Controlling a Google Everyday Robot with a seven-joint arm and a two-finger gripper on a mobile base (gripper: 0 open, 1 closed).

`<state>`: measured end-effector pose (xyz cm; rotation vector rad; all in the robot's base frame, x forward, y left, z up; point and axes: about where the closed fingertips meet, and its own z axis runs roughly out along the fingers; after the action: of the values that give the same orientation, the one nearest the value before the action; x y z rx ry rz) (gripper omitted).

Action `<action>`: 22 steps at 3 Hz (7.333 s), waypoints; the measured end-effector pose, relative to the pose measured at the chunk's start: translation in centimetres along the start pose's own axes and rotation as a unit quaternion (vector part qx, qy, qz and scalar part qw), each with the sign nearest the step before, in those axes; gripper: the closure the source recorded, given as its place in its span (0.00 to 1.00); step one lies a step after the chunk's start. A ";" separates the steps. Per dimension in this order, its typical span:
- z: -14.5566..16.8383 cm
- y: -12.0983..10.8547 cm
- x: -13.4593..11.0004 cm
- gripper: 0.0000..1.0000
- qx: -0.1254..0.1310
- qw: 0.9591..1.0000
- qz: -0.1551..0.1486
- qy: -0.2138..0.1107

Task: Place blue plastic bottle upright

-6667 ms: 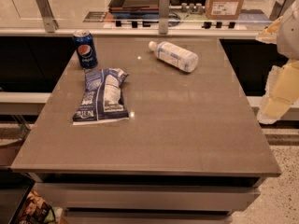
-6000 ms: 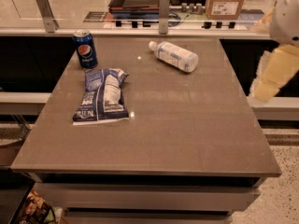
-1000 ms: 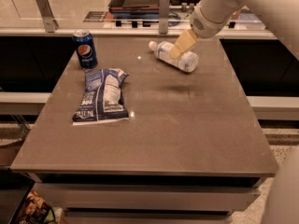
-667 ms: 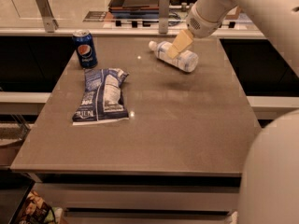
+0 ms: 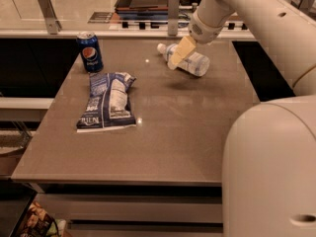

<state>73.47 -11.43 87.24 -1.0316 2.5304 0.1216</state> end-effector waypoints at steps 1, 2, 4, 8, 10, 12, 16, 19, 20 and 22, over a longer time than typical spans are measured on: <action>1.2 0.1 -0.7 0.00 -0.012 1.000 -0.013 0.011; 1.7 0.0 -1.3 0.00 -0.014 0.999 -0.023 0.024; 2.6 -0.1 -1.8 0.00 -0.012 0.997 -0.040 0.058; 5.1 -1.5 -1.5 0.38 0.003 0.995 -0.035 0.096; 6.0 -1.7 -1.9 0.85 0.005 0.995 -0.036 0.089; 5.9 -1.8 -2.2 1.00 0.008 0.996 -0.036 0.082; 0.5 -3.2 -0.4 1.00 0.036 0.999 -0.017 0.008; -5.6 -3.3 0.5 1.00 0.066 0.990 -0.034 -0.120; -7.5 -3.5 0.1 1.00 0.067 0.983 -0.050 -0.162; -9.6 -3.3 -1.0 1.00 0.051 0.967 -0.086 -0.236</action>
Offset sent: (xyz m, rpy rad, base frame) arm 0.0249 0.0109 -0.0015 -0.0567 0.0581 0.0672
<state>73.19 -15.42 96.63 -1.0324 1.9919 0.1648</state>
